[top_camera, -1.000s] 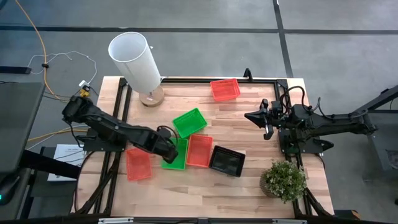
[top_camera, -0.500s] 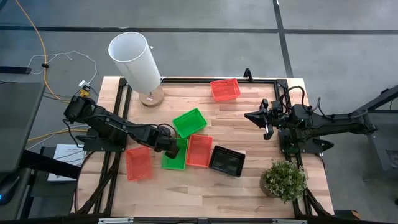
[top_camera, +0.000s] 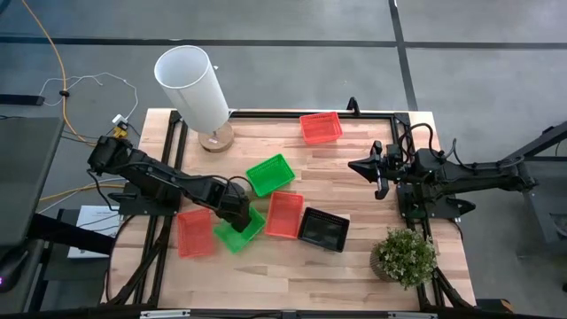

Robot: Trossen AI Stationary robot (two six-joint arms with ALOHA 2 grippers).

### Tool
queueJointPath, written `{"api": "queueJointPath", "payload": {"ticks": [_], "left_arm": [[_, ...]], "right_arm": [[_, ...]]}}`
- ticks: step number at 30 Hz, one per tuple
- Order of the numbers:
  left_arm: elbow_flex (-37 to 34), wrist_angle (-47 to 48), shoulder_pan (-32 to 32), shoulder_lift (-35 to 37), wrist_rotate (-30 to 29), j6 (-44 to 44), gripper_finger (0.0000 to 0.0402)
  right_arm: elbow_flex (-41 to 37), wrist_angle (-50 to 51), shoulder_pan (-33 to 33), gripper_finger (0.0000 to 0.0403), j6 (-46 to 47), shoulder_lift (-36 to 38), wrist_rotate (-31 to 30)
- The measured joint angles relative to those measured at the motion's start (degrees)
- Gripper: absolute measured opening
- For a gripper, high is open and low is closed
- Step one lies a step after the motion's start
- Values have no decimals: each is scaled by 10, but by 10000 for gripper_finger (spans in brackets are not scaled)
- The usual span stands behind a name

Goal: Stack baskets by color
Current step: Stack the green bin on the green bin

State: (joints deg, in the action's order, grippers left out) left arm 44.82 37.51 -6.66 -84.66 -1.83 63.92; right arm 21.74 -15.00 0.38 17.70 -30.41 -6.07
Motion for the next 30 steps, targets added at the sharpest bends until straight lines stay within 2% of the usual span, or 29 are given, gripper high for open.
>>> {"api": "queueJointPath", "payload": {"ticks": [4,9,14,17,22,26,30], "left_arm": [[0,5,0,54,1,-24,8],[1,5,6,155,-1,-61,4],[46,38,42,226,-28,-106,1],[102,74,82,225,-59,-159,0],[214,76,150,182,-94,-300,0],[293,77,199,134,-99,-414,0],[344,87,246,85,-89,-464,0]], "right_arm": [[0,0,0,0,0,0,0],[0,1,0,0,0,0,0],[0,1,0,0,-1,0,0],[0,1,0,0,-2,0,0],[0,-2,0,0,-1,0,0],[0,-3,0,0,1,0,0],[0,-3,0,0,2,0,0]]}}
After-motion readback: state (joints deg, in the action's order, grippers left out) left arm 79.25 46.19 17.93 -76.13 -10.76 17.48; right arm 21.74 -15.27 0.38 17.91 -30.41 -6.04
